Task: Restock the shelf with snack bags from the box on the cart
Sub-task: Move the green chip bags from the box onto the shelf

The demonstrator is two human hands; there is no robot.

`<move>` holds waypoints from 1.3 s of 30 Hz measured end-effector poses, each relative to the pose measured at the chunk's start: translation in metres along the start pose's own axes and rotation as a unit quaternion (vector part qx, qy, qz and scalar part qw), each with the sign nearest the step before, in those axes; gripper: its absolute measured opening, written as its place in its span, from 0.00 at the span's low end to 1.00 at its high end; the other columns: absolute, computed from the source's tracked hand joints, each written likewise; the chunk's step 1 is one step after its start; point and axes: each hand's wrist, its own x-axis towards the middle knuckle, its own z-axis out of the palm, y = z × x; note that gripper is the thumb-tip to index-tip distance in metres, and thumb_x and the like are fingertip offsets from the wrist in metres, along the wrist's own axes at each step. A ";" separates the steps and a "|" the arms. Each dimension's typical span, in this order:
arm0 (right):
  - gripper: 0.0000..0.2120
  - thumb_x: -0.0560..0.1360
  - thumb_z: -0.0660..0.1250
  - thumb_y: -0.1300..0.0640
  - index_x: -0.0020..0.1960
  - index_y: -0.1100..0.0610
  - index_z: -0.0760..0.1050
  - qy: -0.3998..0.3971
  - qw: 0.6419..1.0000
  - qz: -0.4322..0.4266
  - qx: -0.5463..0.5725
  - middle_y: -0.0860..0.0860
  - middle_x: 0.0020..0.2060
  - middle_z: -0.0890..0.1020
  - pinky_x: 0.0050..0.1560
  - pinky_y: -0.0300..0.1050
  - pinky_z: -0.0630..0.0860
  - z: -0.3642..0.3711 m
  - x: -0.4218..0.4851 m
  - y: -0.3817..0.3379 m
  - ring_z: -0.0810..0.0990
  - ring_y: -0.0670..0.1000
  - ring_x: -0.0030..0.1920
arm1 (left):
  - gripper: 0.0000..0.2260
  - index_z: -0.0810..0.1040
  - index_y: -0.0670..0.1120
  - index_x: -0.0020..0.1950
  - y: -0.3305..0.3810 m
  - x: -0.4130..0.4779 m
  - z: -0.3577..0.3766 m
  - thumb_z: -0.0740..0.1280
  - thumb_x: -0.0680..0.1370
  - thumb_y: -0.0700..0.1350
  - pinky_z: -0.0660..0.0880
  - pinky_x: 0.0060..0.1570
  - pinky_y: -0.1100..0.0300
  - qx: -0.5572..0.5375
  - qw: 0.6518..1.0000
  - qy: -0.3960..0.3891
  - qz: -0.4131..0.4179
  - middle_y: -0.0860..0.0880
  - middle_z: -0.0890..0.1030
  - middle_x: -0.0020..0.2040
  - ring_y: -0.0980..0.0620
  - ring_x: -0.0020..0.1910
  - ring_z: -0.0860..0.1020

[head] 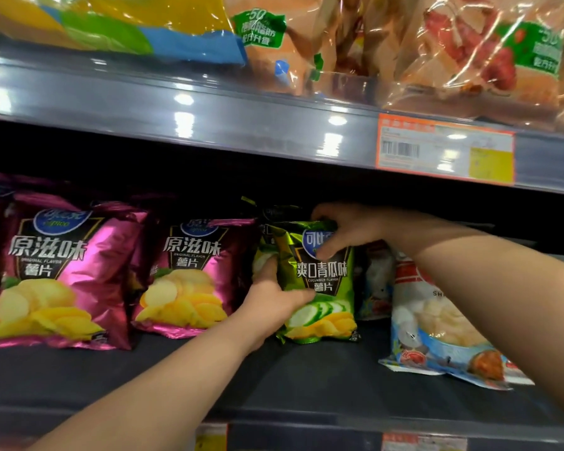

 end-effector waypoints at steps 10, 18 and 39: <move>0.30 0.70 0.73 0.60 0.68 0.61 0.67 0.087 0.996 -0.020 0.006 0.54 0.61 0.74 0.38 0.30 0.67 -0.036 0.003 0.015 0.70 0.48 0.55 | 0.44 0.41 0.51 0.79 -0.013 -0.037 -0.001 0.68 0.74 0.59 0.54 0.75 0.56 0.407 0.904 -0.116 0.065 0.52 0.42 0.80 0.50 0.78 0.51; 0.27 0.69 0.73 0.62 0.66 0.61 0.69 0.054 0.998 0.038 -0.024 0.59 0.61 0.76 0.51 0.41 0.70 -0.020 0.027 0.039 0.75 0.56 0.58 | 0.35 0.58 0.48 0.77 -0.027 -0.034 -0.002 0.62 0.75 0.63 0.52 0.75 0.55 0.526 0.826 -0.199 0.034 0.45 0.55 0.79 0.47 0.78 0.52; 0.38 0.72 0.72 0.56 0.76 0.55 0.57 0.040 0.995 0.093 -0.024 0.55 0.73 0.65 0.69 0.46 0.65 -0.003 0.013 0.031 0.66 0.56 0.71 | 0.34 0.61 0.48 0.76 -0.019 -0.032 -0.005 0.63 0.75 0.62 0.57 0.74 0.56 0.523 0.828 -0.190 0.077 0.46 0.62 0.76 0.48 0.75 0.59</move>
